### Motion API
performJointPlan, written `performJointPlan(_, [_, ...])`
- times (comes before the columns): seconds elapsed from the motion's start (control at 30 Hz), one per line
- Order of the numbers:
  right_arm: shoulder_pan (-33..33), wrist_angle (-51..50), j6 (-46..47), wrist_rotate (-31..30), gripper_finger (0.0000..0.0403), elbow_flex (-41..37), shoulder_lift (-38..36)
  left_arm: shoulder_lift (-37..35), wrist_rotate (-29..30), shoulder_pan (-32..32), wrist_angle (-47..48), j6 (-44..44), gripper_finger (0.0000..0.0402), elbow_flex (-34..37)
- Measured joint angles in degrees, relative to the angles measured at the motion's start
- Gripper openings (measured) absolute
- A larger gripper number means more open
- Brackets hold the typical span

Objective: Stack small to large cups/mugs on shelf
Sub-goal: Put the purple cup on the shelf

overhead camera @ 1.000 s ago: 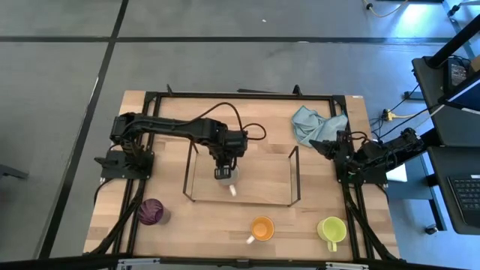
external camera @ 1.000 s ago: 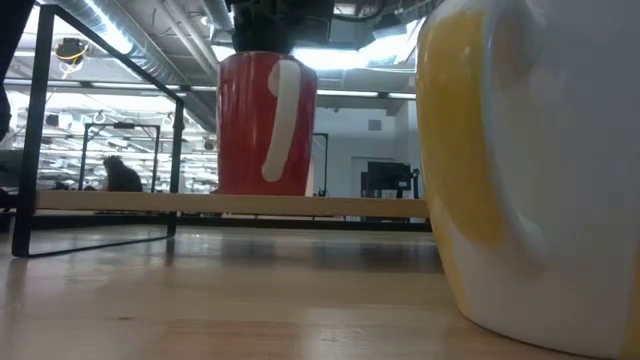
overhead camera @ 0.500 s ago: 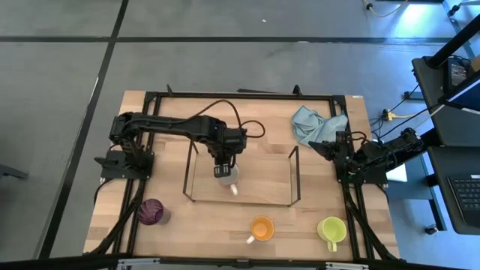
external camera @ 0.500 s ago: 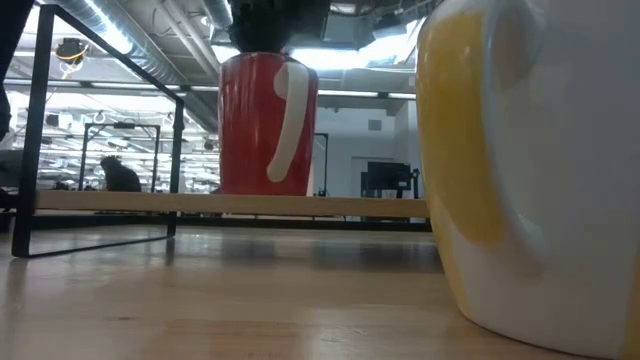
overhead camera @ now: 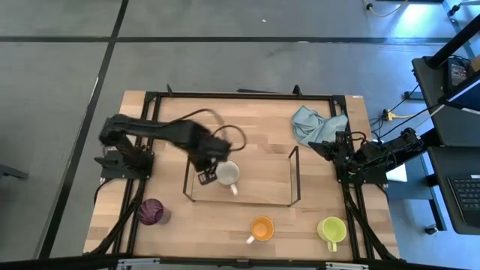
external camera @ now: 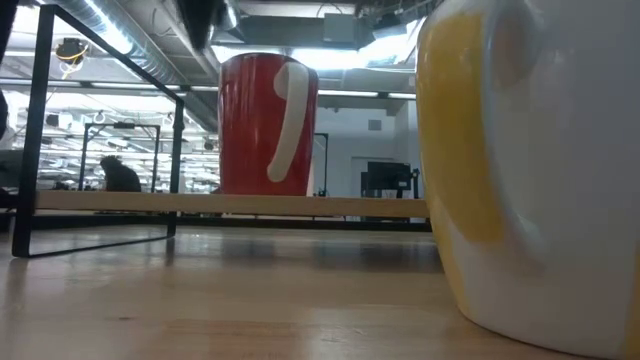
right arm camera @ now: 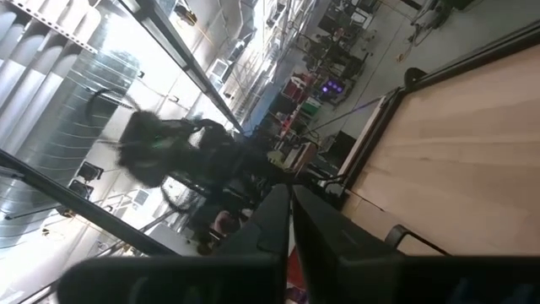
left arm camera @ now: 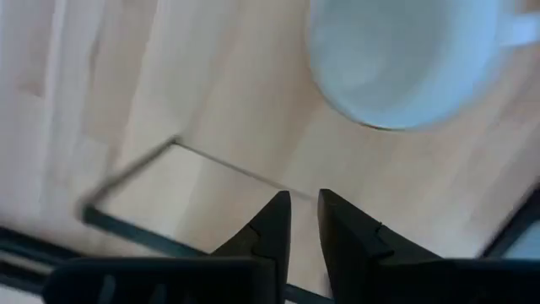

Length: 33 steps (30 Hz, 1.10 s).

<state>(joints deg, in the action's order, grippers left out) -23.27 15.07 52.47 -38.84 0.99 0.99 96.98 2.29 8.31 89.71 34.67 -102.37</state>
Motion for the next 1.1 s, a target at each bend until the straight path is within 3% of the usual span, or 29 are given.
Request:
performJointPlan(0.2, [0.0, -0.56, 1.24, 0.03, 0.0021, 0.0, -0.02, -11.17, 13.12, 11.37, 0.22, 30.86, 0.0043, 3.04])
performJointPlan(0.33, [0.01, -0.97, 1.49, 1.35, 0.0021, 0.0, -0.02, -18.28, 12.53, 21.3, 0.31, 45.17, 0.0042, 11.0])
performJointPlan(0.6, [0.01, -1.41, 2.43, 2.86, 0.0021, 0.0, -0.02, -20.63, 4.71, 36.79, 0.05, 51.44, 0.0045, 25.38])
performJointPlan(0.9, [0.01, -4.89, 5.64, 2.75, 0.0021, 0.0, 0.02, -20.74, 4.77, 45.6, 0.2, 51.26, 0.0081, 27.36])
performJointPlan(1.1, [0.01, -5.45, 5.64, 2.57, 0.0021, 0.0, 0.02, -22.79, 3.03, 51.06, -0.37, 54.62, 0.0093, 32.59])
